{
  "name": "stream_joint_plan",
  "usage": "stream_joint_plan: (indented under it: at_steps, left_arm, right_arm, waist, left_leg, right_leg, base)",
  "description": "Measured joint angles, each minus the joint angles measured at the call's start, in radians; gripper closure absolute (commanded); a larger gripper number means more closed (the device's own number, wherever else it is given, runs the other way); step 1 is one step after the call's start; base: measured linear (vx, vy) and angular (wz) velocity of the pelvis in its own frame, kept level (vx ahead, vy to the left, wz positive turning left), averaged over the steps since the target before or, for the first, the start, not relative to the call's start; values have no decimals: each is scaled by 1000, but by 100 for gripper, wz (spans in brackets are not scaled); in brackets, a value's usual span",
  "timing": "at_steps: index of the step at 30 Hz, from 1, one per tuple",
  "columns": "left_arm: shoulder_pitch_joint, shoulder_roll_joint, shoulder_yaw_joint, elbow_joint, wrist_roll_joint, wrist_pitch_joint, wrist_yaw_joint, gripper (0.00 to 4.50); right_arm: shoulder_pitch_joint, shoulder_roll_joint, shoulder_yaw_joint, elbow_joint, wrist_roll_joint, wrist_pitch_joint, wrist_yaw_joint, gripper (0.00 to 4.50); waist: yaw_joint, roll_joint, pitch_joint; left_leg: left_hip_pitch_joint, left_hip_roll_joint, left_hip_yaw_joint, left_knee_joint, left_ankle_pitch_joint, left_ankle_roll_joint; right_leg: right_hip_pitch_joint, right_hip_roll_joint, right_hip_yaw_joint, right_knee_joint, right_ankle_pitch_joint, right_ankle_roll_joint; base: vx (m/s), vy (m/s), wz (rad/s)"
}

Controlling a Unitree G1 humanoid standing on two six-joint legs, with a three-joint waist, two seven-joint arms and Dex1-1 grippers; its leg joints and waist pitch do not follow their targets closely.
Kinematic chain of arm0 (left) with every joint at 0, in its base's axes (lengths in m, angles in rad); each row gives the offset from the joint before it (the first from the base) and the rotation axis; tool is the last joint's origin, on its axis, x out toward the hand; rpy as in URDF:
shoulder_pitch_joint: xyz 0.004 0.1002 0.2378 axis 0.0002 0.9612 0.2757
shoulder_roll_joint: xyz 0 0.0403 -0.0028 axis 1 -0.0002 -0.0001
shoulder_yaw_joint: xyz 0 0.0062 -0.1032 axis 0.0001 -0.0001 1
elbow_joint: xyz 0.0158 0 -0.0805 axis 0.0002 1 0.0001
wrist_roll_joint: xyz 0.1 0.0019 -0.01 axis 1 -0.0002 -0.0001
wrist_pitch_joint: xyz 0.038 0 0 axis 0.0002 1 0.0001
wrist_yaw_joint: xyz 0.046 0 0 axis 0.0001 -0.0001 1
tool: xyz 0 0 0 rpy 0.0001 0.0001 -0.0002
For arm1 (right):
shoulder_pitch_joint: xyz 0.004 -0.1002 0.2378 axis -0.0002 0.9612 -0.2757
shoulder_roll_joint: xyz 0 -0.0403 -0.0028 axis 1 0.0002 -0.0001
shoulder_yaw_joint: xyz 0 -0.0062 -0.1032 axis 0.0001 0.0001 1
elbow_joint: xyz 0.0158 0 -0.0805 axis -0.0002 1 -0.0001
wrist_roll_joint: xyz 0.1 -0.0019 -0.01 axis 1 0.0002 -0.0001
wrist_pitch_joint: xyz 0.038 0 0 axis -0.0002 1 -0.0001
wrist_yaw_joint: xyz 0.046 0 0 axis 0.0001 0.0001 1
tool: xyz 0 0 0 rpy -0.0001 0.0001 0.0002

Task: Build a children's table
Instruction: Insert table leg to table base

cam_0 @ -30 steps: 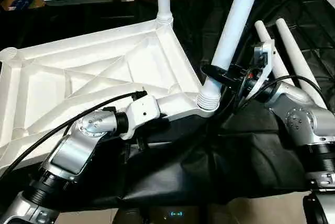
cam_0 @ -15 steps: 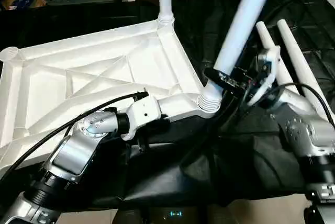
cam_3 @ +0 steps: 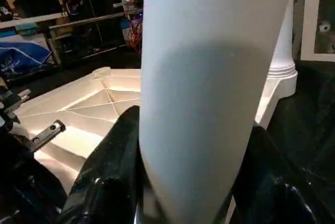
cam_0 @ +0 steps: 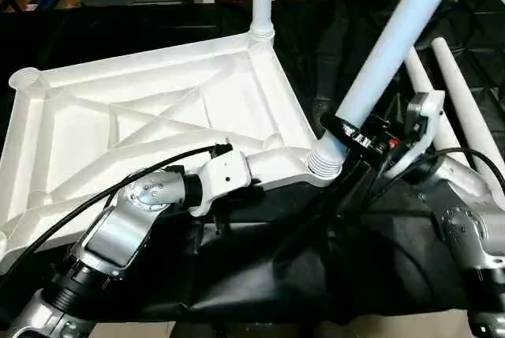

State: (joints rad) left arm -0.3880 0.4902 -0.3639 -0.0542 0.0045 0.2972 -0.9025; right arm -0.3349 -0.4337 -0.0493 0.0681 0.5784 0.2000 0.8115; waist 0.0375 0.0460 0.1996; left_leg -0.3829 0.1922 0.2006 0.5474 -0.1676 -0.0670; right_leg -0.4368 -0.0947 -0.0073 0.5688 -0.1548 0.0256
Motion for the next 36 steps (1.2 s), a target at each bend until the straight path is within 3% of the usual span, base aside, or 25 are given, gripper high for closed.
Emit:
stream_joint_plan:
  at_steps: [6, 11, 24, 28, 36]
  left_arm:
    - [0, -1, -3, 0, 0, -1, -1, 450]
    - [4, 0, -3, 2, 0, -6, -1, 450]
    - [8, 4, -4, 6, -1, -19, -6, 450]
    - [13, 3, -6, 4, -2, -19, -7, 450]
    - [19, 2, -7, 9, -1, -19, -7, 450]
  right_arm:
    - [63, -1, 1, -71, -25, -34, -20, 268]
    - [70, -34, 28, -102, -59, -39, -21, 268]
    - [-17, -136, 117, -129, -126, 26, 51, 268]
    - [-29, -168, 154, -149, -162, 34, 83, 268]
    - [-39, -166, 165, -148, -170, 62, 89, 268]
  waist:
    - [-1, -1, -2]
    - [-4, 0, -6]
    - [-6, 0, -8]
    - [-3, -2, -16]
    - [-4, -5, -27]
  left_leg:
    - [0, 0, 0, -6, 0, 0]
    - [1, 0, -1, -9, 0, 0]
    - [1, -1, -1, -14, 0, 0]
    - [1, 0, 0, -14, 0, 0]
    - [1, 0, 0, -14, 0, 0]
  right_leg:
    - [1, 0, 1, 0, -4, 5]
    - [1, 0, 0, -1, -5, 7]
    - [2, 1, 0, -5, -6, 7]
    - [3, 1, -2, -5, -6, 3]
    - [4, 1, -2, -5, -8, 2]
  base:
    - [0, 0, 0]
    - [0, 0, 0]
    - [0, 0, 0]
    - [0, 0, 0]
    - [0, 0, 0]
